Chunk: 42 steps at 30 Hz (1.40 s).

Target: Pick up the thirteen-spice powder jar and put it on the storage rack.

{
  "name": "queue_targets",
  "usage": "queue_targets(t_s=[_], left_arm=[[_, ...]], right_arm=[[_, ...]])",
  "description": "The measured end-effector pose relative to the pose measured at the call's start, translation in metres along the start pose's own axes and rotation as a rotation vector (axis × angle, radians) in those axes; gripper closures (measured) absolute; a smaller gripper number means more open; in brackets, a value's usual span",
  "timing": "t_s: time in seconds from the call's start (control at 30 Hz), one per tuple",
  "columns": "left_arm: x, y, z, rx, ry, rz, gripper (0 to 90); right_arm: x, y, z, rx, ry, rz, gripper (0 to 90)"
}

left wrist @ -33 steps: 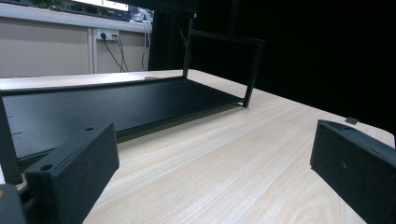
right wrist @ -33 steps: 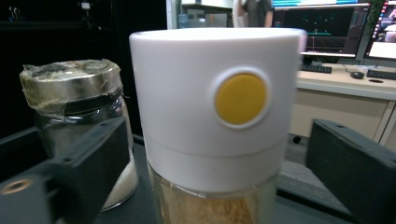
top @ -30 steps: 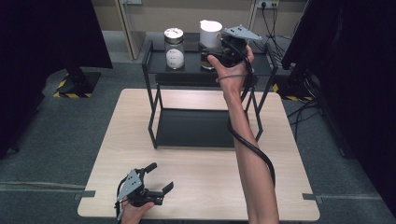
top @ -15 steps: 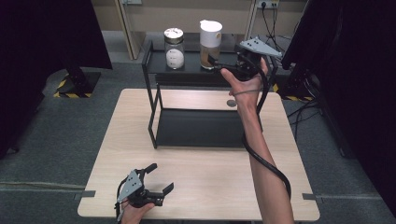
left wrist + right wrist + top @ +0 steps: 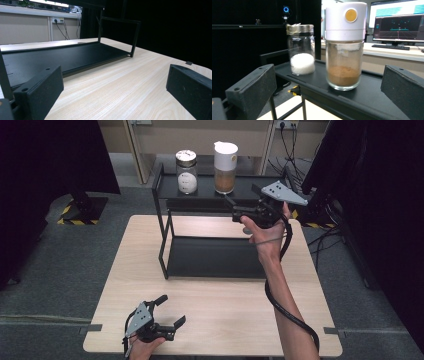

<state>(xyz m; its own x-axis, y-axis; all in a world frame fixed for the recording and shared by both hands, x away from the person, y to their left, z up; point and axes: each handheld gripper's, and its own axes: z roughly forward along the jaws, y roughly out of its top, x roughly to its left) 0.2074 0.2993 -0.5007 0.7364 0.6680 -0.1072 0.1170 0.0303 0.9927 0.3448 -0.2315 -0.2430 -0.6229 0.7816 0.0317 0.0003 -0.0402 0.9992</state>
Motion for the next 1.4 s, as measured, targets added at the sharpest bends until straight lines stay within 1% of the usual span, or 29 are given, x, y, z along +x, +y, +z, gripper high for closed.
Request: queue_targets(t_s=[0.07,0.37,0.43,0.47,0.6,0.8,1.0,1.3,1.4], left_arm=[[0.0,0.0,0.0,0.0,0.001,0.0,0.6],[0.0,0.0,0.0,-0.001,0.005,0.002,0.6],[0.0,0.0,0.0,-0.002,0.006,0.002,0.6],[0.0,0.0,0.0,-0.003,0.007,0.002,0.6],[0.0,0.0,-0.001,-0.003,0.008,0.0,0.6],[0.0,0.0,-0.001,-0.003,0.012,0.002,0.6],[0.0,0.0,-0.001,-0.005,0.015,0.001,0.6],[0.0,0.0,-0.002,-0.005,0.02,0.003,0.6],[0.0,0.0,-0.002,-0.006,0.021,0.003,0.6]], right_arm=[[0.002,-0.003,-0.003,-0.001,0.002,-0.01,0.3],[0.007,-0.015,-0.016,-0.01,0.018,-0.023,0.3],[0.009,-0.021,-0.021,-0.012,0.027,-0.024,0.3],[0.011,-0.025,-0.024,-0.014,0.029,-0.033,0.3],[0.013,-0.032,-0.03,-0.017,0.033,-0.041,0.3],[0.018,-0.048,-0.042,-0.023,0.041,-0.053,0.3],[0.02,-0.066,-0.052,-0.012,0.055,-0.053,0.3],[0.024,-0.096,-0.067,0.002,0.057,-0.043,0.3],[0.025,-0.105,-0.071,0.011,0.05,-0.045,0.3]])
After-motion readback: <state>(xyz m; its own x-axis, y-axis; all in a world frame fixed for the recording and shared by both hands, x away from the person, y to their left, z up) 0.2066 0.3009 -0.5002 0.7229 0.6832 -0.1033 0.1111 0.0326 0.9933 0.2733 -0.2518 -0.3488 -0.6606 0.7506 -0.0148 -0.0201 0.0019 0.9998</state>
